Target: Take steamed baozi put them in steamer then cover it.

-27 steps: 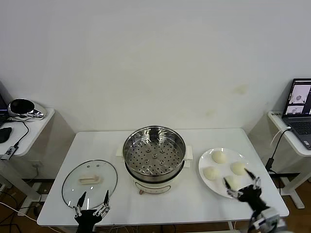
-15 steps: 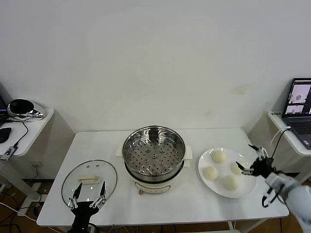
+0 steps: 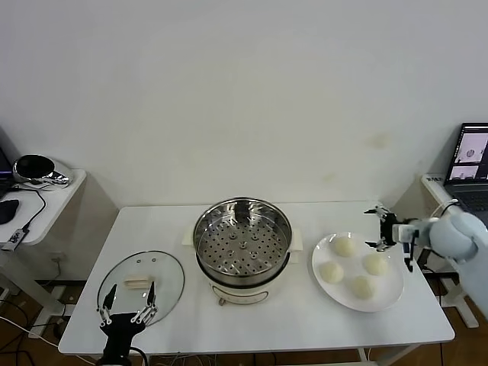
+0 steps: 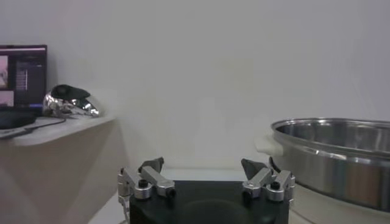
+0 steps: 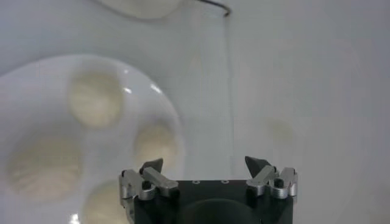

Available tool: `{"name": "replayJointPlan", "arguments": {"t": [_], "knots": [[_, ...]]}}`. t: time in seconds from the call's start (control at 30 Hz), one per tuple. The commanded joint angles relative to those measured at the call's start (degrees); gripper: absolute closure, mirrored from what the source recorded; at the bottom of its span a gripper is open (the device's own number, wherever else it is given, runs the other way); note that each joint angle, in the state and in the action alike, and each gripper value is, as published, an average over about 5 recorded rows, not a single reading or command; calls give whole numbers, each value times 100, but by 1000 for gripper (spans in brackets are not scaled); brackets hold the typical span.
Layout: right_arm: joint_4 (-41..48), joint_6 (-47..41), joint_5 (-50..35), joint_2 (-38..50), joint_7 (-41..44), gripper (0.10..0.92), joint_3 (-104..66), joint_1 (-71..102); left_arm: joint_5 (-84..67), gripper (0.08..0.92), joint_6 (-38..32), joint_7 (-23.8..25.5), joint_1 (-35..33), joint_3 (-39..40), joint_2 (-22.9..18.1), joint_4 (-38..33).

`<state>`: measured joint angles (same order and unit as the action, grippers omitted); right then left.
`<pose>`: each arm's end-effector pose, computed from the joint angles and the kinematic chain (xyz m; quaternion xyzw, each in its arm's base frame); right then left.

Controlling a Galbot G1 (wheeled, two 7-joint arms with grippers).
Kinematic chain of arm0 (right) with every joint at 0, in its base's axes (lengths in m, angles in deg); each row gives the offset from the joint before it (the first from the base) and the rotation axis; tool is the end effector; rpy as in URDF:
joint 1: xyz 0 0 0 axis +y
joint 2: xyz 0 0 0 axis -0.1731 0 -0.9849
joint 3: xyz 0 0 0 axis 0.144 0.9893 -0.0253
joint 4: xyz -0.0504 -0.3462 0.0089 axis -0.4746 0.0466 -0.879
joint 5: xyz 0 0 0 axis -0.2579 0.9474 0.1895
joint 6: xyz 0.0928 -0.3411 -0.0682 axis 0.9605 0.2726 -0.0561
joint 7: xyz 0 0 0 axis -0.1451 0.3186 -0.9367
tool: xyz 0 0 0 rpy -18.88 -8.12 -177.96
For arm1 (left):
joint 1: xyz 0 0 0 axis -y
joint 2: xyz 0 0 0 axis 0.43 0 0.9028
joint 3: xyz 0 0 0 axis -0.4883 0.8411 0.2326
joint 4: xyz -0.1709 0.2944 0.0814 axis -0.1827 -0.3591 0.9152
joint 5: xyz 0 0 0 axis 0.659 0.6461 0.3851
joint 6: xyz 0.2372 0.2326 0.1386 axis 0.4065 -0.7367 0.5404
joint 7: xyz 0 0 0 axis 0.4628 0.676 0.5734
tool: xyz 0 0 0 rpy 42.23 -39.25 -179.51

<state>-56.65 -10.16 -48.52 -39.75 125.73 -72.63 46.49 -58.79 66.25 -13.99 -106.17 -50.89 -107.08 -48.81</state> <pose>0.4532 -0.2267 -0.1600 0.3887 -0.6430 0.6177 0.2322 0.1272 0.0579 -0.3225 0.0518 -0.9982 -0.0179 0.0262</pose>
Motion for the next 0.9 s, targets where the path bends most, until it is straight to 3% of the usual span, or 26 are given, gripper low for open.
{"name": "replayJointPlan", "arguments": {"t": [0.03,0.47,0.9], "knots": [[1469,354,-48,-352,954,203,2827,-2401,111,177,7,-37,43,-94,18,-3],[2344,381,133,-1324,714,203,2734,-2026,107,177,5,-60,38,-229,45,-1],[2887,486,557,-1702,429,203,2459,-1862,137,177,-77,-57,-4,-234,27,14]]}}
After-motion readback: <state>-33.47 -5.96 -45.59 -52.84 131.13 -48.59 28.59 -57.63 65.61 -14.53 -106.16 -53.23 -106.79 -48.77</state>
